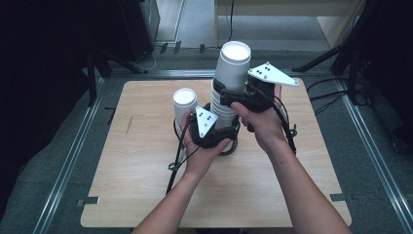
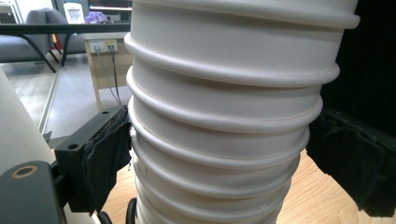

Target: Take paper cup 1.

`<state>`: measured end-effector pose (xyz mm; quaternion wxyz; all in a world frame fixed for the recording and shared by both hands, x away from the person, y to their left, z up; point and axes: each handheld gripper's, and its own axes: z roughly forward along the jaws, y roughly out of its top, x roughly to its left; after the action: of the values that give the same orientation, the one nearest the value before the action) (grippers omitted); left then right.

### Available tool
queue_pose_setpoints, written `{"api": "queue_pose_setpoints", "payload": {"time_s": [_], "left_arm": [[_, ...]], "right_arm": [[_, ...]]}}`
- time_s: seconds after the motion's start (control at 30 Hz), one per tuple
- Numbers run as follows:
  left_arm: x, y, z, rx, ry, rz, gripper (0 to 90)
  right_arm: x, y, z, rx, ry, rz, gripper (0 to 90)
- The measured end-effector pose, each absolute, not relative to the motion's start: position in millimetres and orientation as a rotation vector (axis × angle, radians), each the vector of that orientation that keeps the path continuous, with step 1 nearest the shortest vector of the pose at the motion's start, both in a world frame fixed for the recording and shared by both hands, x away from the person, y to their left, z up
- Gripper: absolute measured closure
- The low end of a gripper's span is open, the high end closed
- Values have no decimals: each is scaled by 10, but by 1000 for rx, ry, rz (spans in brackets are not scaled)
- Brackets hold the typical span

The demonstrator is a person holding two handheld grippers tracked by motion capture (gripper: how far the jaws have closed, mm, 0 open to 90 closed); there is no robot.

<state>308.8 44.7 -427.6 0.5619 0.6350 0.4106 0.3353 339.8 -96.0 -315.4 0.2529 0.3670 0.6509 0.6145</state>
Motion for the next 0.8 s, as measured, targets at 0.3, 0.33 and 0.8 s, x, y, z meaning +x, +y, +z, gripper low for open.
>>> {"api": "queue_pose_setpoints", "payload": {"time_s": [0.3,0.33,0.8], "left_arm": [[3091,446,-4284,1491,963,792,77],[3091,448,-4283,1493,962,792,77],[3070,477,-4284,1499,953,788,95]], "right_arm": [[3410,-975,-3072,996,1756,1695,119],[3406,-976,-3056,991,1752,1694,119],[3359,-981,-2914,948,1655,1729,134]]}}
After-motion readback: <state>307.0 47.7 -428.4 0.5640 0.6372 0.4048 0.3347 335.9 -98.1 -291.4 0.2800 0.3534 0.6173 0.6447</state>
